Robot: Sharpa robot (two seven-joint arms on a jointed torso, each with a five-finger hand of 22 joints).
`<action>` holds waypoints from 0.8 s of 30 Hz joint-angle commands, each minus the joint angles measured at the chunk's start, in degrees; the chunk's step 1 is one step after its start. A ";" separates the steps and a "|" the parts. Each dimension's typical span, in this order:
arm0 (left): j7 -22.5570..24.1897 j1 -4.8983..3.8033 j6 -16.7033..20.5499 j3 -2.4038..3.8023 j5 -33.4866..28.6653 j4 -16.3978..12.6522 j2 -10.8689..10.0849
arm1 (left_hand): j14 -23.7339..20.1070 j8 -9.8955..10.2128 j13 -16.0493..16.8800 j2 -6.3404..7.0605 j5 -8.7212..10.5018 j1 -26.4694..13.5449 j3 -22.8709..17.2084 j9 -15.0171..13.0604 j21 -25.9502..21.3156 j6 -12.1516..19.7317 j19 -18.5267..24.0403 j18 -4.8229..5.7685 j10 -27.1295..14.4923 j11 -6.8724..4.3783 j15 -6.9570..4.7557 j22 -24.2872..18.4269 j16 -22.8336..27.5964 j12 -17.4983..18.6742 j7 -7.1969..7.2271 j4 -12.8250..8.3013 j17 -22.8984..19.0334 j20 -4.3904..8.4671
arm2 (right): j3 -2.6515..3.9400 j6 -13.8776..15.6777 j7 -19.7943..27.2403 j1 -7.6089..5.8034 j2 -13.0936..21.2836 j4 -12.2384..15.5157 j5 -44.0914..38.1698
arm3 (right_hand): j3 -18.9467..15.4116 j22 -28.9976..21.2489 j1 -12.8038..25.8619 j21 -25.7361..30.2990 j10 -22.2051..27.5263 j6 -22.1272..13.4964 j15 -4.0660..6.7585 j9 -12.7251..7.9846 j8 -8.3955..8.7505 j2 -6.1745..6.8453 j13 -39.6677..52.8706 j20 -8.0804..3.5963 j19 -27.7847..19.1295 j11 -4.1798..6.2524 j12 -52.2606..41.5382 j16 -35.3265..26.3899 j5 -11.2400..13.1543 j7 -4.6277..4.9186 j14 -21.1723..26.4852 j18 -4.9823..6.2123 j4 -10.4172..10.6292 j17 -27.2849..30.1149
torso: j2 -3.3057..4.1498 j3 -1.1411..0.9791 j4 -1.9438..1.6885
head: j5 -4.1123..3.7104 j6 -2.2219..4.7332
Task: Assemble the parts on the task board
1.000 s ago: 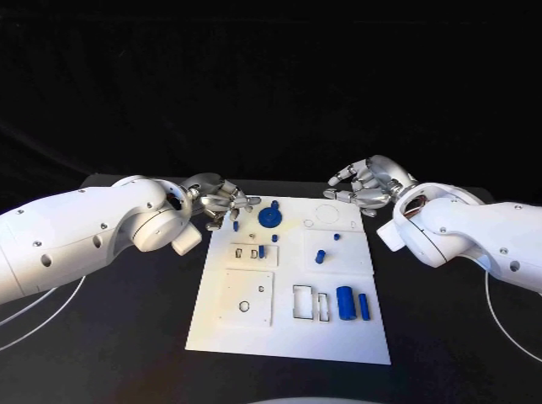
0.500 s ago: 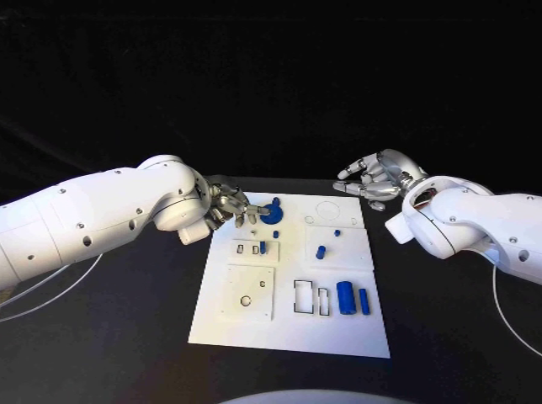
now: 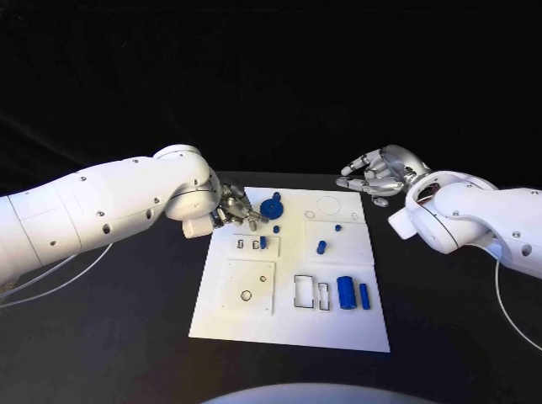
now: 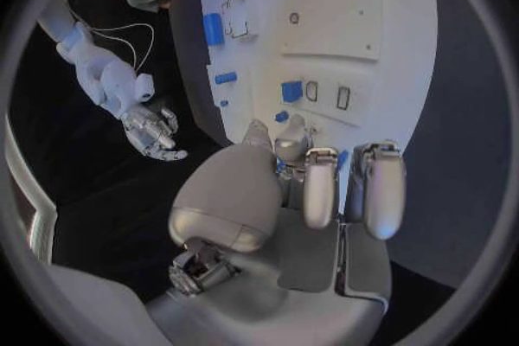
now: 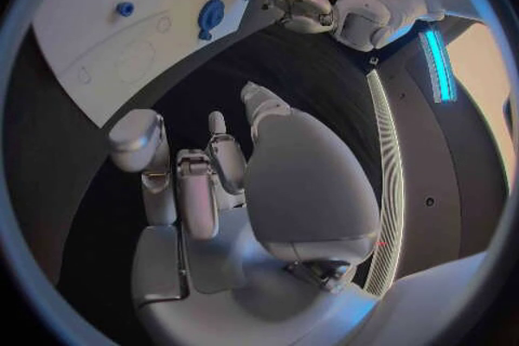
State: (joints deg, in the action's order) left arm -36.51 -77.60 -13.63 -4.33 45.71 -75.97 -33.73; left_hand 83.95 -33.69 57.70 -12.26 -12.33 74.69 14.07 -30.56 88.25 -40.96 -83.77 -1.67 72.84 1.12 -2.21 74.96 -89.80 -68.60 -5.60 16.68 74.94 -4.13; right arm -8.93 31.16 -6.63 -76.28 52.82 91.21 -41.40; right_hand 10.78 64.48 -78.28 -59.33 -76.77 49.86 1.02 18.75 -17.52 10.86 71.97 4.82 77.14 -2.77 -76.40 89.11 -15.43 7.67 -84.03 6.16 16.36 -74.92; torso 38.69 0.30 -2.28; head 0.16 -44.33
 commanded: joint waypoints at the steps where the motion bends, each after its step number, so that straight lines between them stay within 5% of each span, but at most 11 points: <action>1: -2.18 -0.14 -4.26 -0.09 1.53 0.61 0.77 | 6.05 -0.38 0.74 -0.08 -0.25 -0.35 0.18 -0.20 0.28 -0.25 -4.40 0.93 0.39 -0.05 -0.23 11.84 -0.20 -0.67 -0.04 0.02 15.06 0.15 | 0.00 -1.11 -0.69 -0.01 0.02 -0.01 -0.78 | 0.34 0.02 0.36 0.34 0.21 -0.46 0.19 0.09 -0.21 0.35 0.01 -0.04 -0.31 -0.11 0.20 -0.33 -0.22 -0.10 -5.16 0.84 0.07 -12.03 | 0.03 0.06 0.01 | 0.11 -0.33; 24: -3.33 -0.17 -8.55 -0.43 3.80 3.42 4.39 | 6.05 -2.47 0.89 0.55 -1.99 -1.37 0.81 -1.57 0.18 -0.13 -4.16 0.86 -0.37 -0.18 -0.35 11.65 -0.20 -1.04 0.16 0.03 15.06 0.25 | 0.00 -1.60 -1.28 0.00 -0.16 -0.19 -1.07 | 0.35 -0.05 0.47 0.44 0.20 -0.51 0.19 0.12 -0.22 0.36 -0.04 -0.04 -0.33 -0.11 0.24 -0.36 -0.25 -0.10 -5.14 0.85 0.12 -11.96 | 0.11 0.09 0.06 | -0.02 -1.13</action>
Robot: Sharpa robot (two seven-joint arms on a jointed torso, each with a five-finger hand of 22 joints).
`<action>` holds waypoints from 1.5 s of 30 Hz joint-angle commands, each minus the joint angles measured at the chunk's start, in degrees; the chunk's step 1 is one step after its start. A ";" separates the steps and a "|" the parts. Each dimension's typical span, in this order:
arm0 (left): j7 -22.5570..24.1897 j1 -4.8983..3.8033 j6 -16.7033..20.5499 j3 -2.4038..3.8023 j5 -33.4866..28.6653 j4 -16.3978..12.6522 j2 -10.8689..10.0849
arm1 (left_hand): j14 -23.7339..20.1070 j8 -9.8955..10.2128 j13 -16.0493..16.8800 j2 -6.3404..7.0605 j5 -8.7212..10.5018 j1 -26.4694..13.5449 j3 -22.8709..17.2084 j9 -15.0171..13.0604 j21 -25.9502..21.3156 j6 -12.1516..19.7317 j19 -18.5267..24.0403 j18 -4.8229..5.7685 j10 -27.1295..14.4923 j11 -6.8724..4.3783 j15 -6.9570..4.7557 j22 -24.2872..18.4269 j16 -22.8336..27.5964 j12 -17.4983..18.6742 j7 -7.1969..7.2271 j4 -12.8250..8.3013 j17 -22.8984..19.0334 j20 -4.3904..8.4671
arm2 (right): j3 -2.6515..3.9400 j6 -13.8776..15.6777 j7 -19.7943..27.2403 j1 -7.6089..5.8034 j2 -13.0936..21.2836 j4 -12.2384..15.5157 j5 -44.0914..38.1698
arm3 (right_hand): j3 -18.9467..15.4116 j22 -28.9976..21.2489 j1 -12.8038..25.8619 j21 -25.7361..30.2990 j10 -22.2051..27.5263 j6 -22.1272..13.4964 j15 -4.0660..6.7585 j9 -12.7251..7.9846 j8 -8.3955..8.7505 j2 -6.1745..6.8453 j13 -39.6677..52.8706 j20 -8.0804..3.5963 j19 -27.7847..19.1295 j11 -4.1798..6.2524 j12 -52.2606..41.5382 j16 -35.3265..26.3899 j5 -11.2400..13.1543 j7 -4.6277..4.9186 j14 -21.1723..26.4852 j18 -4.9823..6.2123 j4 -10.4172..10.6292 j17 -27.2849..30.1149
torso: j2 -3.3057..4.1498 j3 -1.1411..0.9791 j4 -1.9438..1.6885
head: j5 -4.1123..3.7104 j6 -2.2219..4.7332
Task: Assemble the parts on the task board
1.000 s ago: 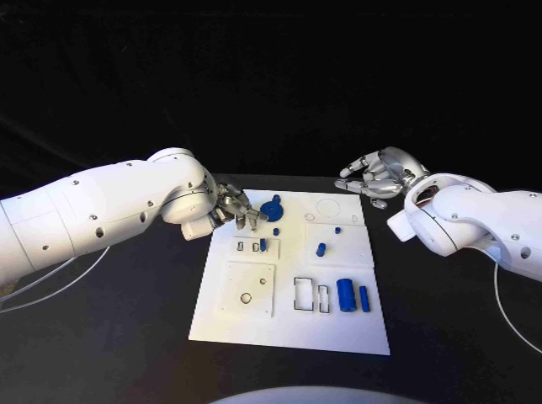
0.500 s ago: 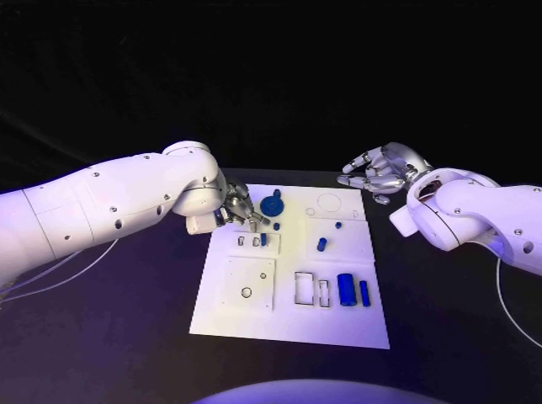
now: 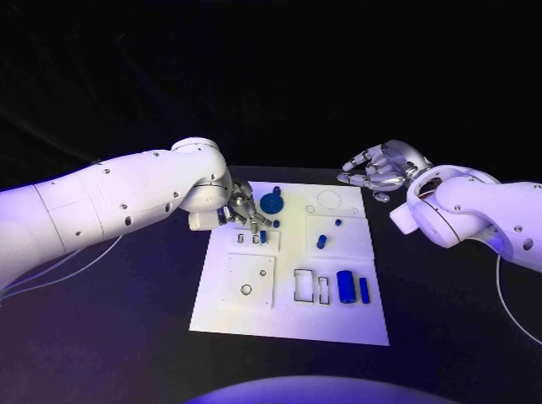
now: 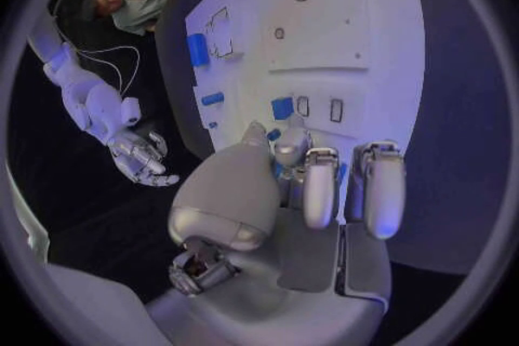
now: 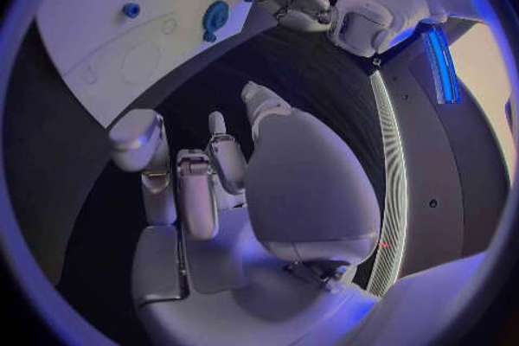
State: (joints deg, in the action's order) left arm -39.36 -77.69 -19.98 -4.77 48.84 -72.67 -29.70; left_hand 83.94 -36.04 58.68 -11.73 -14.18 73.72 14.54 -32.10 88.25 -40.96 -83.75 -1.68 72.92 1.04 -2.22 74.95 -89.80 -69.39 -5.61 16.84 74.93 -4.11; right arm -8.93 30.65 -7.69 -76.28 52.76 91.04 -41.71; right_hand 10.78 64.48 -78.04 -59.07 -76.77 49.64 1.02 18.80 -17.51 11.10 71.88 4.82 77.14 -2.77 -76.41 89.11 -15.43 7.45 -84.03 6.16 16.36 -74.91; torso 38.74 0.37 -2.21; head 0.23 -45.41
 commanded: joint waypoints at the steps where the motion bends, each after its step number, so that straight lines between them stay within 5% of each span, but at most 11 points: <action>1: -0.51 -0.07 -2.27 0.00 0.61 0.19 0.47 | 6.06 -0.25 -0.16 0.02 -0.15 -0.44 0.36 -0.13 0.17 -0.16 -4.16 0.87 -0.52 -0.12 -0.36 11.65 -0.20 -0.20 0.19 -0.13 15.07 0.25 | 0.00 -1.11 -0.23 0.00 -0.12 -0.03 -0.76 | 0.35 -0.05 0.24 0.18 0.21 -0.30 0.19 0.07 -0.23 0.13 0.05 -0.04 -0.33 -0.11 0.24 -0.36 -0.25 0.12 -5.14 0.85 0.12 -11.96 | 0.07 0.03 0.00 | -0.09 -0.05; 45: -0.76 0.13 -3.58 -0.64 -1.27 2.59 2.49 | 6.06 -2.20 -0.07 0.13 -0.17 0.38 -0.03 -1.61 0.19 0.22 -4.14 0.87 -0.90 -0.42 -0.61 11.72 -0.20 -0.33 0.55 -0.39 15.07 0.46 | -0.02 -2.34 -0.70 0.20 -1.10 -0.52 -3.83 | 0.71 -0.26 0.74 0.56 0.19 -0.32 0.21 0.33 -0.44 -0.45 -0.15 -0.06 -0.36 -0.09 0.39 -0.41 -0.23 0.10 -5.13 0.90 0.20 -11.90 | 0.06 -0.15 -0.03 | -0.23 -0.65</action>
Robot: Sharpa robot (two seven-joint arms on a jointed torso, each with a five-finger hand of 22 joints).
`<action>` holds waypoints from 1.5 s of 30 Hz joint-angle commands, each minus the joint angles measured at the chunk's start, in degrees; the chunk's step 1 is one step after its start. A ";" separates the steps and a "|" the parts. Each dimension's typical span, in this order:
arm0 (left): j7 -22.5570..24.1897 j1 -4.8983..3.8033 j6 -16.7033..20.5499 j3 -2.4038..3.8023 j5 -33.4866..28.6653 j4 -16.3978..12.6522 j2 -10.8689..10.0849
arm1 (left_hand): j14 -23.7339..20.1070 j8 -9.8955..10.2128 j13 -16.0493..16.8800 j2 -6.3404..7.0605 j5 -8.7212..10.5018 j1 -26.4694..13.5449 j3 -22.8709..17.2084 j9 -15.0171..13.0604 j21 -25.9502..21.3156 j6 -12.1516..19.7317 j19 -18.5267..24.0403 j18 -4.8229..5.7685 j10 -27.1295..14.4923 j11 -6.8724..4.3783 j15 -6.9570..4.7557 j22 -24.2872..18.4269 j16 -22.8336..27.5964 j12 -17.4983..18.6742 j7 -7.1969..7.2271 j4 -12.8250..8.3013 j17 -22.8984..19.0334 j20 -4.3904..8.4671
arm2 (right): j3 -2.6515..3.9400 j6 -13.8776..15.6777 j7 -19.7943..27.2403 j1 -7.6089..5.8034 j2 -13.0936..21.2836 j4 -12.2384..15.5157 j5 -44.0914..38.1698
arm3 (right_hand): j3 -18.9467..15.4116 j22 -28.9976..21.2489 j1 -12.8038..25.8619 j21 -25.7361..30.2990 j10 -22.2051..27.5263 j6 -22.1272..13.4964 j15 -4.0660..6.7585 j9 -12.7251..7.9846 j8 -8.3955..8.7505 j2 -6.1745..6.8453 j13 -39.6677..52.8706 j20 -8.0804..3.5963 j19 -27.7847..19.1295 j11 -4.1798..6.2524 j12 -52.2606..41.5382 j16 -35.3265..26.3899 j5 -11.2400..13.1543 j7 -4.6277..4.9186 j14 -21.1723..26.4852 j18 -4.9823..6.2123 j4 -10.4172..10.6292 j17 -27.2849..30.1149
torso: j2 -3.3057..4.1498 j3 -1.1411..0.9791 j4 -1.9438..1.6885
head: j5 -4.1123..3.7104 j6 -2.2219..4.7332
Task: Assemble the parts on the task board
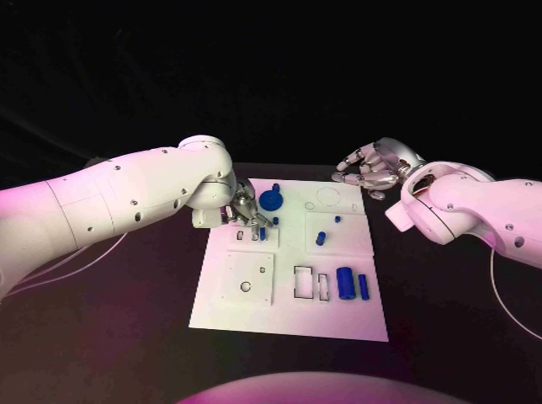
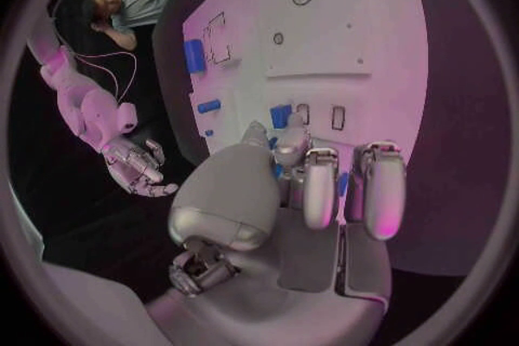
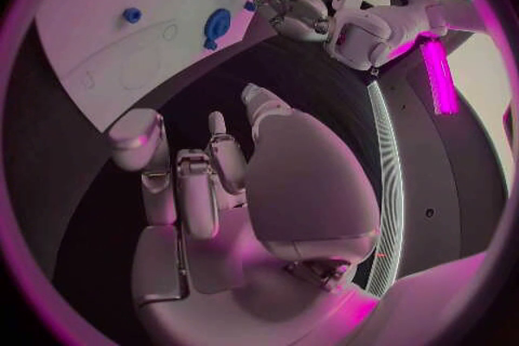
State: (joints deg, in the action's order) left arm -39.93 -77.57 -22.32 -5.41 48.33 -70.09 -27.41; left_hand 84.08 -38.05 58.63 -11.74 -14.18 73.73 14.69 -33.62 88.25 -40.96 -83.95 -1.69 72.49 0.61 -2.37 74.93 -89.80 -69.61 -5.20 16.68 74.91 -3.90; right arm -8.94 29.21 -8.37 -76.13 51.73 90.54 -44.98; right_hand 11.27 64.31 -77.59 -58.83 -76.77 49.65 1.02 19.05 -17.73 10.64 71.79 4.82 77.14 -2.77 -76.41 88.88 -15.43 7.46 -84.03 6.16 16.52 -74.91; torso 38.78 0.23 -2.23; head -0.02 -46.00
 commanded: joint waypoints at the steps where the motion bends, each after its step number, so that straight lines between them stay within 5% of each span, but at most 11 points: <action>1: -0.19 0.02 -1.28 -0.01 -0.79 0.03 0.22 | 5.92 -0.29 -0.05 0.19 -0.17 0.48 -0.22 -0.16 0.19 0.25 -3.93 0.88 -0.50 -0.02 -0.47 11.74 -0.20 -0.10 0.16 -0.24 15.09 0.26 | 0.00 -0.91 -0.03 0.05 -0.07 -0.03 -0.53 | 0.22 -0.09 0.29 0.31 0.19 -0.33 0.21 0.08 -0.22 0.01 -0.06 -0.06 -0.36 -0.09 0.39 -0.19 -0.23 0.09 -5.13 0.90 0.03 -11.90 | 0.01 -0.01 0.00 | 0.02 -0.06; 45: -0.22 0.45 -1.86 -0.20 -1.20 1.19 0.89 | 5.92 -2.00 -0.04 0.09 0.54 4.99 -3.88 -1.45 0.21 1.19 -3.94 0.89 -0.82 -0.52 -0.92 11.89 -0.20 -0.14 0.72 -0.36 15.09 0.70 | -0.01 -1.34 -0.33 0.13 -0.31 -0.27 -0.36 | 0.27 -0.03 0.45 0.29 0.05 -0.36 0.22 0.20 -0.31 0.10 0.05 -0.07 -0.28 -0.07 0.30 -0.23 -0.42 0.07 -5.12 0.87 -0.01 -11.83 | 0.09 -0.06 -0.03 | -0.01 -0.69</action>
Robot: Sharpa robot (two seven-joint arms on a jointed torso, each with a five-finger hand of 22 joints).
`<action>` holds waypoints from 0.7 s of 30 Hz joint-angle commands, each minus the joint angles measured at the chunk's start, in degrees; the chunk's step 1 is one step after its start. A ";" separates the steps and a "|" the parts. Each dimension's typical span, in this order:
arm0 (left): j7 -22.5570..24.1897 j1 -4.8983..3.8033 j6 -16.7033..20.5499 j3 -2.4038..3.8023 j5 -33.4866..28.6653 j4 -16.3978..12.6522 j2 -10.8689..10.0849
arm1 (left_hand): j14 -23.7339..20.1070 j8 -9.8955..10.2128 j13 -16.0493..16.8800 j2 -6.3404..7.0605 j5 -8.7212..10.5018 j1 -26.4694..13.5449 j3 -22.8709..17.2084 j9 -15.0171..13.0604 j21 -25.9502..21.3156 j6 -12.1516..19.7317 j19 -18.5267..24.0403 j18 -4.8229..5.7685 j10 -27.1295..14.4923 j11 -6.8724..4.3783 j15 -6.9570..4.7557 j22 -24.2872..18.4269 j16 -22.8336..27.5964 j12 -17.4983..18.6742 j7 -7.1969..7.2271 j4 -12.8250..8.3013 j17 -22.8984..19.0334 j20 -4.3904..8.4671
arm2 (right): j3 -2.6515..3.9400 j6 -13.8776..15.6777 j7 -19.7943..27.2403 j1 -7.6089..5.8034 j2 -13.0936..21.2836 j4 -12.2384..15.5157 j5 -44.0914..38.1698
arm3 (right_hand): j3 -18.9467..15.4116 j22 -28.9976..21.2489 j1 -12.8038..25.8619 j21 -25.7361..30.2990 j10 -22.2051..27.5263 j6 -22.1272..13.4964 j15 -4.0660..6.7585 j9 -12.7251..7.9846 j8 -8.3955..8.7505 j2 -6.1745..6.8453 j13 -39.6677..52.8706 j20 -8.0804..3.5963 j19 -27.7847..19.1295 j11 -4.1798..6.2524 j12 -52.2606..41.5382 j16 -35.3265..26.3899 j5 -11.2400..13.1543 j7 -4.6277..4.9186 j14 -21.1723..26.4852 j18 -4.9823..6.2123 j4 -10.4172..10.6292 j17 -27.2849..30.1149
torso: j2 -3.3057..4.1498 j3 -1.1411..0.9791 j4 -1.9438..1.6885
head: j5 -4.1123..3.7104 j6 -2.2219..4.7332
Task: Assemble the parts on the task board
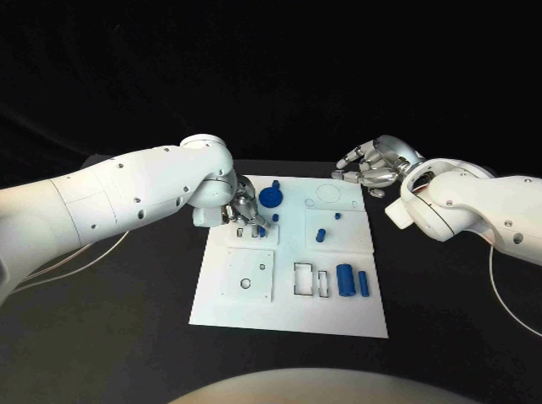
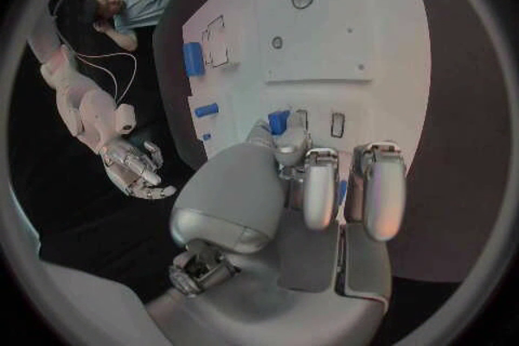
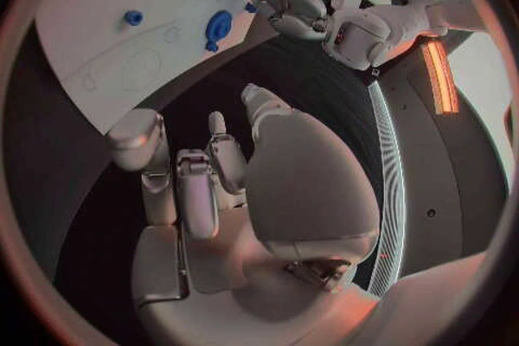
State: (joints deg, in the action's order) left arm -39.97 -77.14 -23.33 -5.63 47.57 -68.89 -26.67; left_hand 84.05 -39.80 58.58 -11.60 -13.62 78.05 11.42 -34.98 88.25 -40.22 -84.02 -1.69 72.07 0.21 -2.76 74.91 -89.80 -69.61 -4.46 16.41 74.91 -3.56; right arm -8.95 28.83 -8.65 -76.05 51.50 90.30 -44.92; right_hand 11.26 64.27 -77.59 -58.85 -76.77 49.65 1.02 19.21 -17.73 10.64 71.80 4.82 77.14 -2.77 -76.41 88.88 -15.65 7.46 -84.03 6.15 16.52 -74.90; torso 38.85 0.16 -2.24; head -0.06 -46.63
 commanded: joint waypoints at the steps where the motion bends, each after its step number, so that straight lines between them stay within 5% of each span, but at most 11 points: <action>1: -0.17 0.02 -0.83 0.01 -0.44 -0.01 0.15 | 5.95 -0.30 -0.04 -0.06 0.01 1.28 -1.29 -0.13 0.21 0.53 -3.86 0.89 -0.47 -0.18 -0.58 11.90 -0.20 -0.10 0.05 -0.15 15.09 0.40 | 0.00 -0.98 -0.06 0.05 -0.09 -0.04 -0.42 | 0.28 0.01 0.45 0.32 0.05 -0.36 0.22 0.05 -0.31 0.10 0.04 -0.07 -0.28 -0.07 0.30 -0.23 -0.19 0.07 -5.12 0.88 -0.01 -11.83 | 0.02 0.00 -0.03 | 0.01 -0.03; 6: -0.15 0.02 -0.68 0.01 -0.50 0.01 0.10 | 5.95 -0.48 -0.27 1.11 -1.72 5.38 -7.47 -0.22 0.19 0.91 -3.86 0.89 -0.84 -0.50 -0.90 11.97 -0.20 0.22 0.36 -0.55 15.09 0.75 | 0.00 -1.15 -0.12 0.07 -0.15 -0.10 -0.42 | 0.28 0.01 0.45 0.32 0.05 -0.36 0.22 0.05 -0.31 0.10 0.04 -0.07 -0.28 -0.07 0.30 -0.23 -0.19 0.07 -5.12 0.88 -0.01 -11.83 | -0.02 0.02 -0.02 | 0.02 -0.11; 10: -0.01 0.02 -0.39 0.01 -0.90 0.03 0.04 | 5.95 -1.21 -0.83 6.47 -3.42 5.63 -20.01 -0.67 0.20 1.25 -3.92 0.92 -1.18 -0.52 -0.82 12.14 -0.20 0.76 0.21 0.00 15.09 0.73 | -0.01 -1.34 -0.21 0.08 -0.17 -0.14 -0.41 | 0.28 0.01 0.45 0.32 0.05 -0.36 0.22 0.05 -0.31 0.10 0.04 -0.07 -0.28 -0.07 0.30 -0.23 -0.19 0.07 -5.12 0.88 -0.01 -11.83 | -0.01 0.01 -0.04 | 0.05 -0.08; 11: 0.03 0.02 -0.32 0.01 -1.08 0.03 0.03 | 5.95 -1.75 -0.94 8.82 -4.38 4.13 -25.25 -1.04 0.18 1.37 -3.92 0.91 -1.14 -0.54 -0.73 12.16 -0.20 0.83 -0.02 -0.04 15.09 0.69 | -0.01 -1.38 -0.22 0.08 -0.17 -0.15 -0.41 | 0.28 0.01 0.45 0.32 0.05 -0.36 0.22 0.05 -0.31 0.10 0.04 -0.07 -0.28 -0.07 0.30 -0.23 -0.19 0.07 -5.12 0.88 -0.01 -11.83 | -0.01 0.01 -0.04 | 0.05 -0.08; 15: 0.15 0.02 -0.04 0.01 -1.90 0.03 -0.07 | 5.95 -3.67 -1.23 14.11 -6.48 -1.22 -37.92 -2.42 0.18 1.82 -3.98 0.93 -0.91 -0.18 -0.79 12.30 -0.20 0.95 -0.05 -1.67 15.09 0.51 | -0.02 -1.53 -0.29 0.09 -0.18 -0.18 -0.41 | 0.33 -0.02 0.50 0.38 -0.03 -0.34 0.24 0.11 -0.37 0.10 0.11 -0.08 -0.27 -0.06 0.24 -0.23 -0.26 0.06 -5.12 0.88 -0.02 -11.83 | -0.04 0.02 -0.01 | 0.08 -0.09; 21: 0.37 0.04 0.79 0.00 -3.36 -0.20 -0.45 | 5.95 -6.07 -1.37 16.40 -10.63 -6.42 -44.43 -3.98 0.18 1.68 -4.03 0.94 -0.57 -0.45 -0.83 12.43 -0.20 0.96 0.26 -5.19 15.09 0.68 | -0.03 -1.68 -0.40 0.11 -0.14 -0.21 -0.41 | 0.33 -0.02 0.50 0.38 -0.03 -0.34 0.24 0.11 -0.37 0.10 0.11 -0.08 -0.27 -0.06 0.24 -0.23 -0.26 0.06 -5.12 0.88 -0.02 -11.83 | 0.00 -0.01 0.01 | 0.12 -0.07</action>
State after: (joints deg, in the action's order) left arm -39.94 -77.10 -23.11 -5.65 46.10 -68.90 -27.10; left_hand 84.05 -45.71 57.24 4.92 -24.03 71.74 -30.22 -35.91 88.25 -38.58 -84.04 -1.70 71.25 -0.21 -3.18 74.91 -89.80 -68.90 -4.66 13.82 74.91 -2.96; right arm -8.98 28.23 -8.88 -75.99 51.38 90.09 -44.91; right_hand 11.26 64.27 -77.59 -58.85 -76.77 49.65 1.02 19.27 -17.72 10.64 71.86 4.82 77.15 -2.77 -76.41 88.88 -15.65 7.46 -84.03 6.16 16.52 -74.95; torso 38.84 0.17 -2.25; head 0.02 -46.72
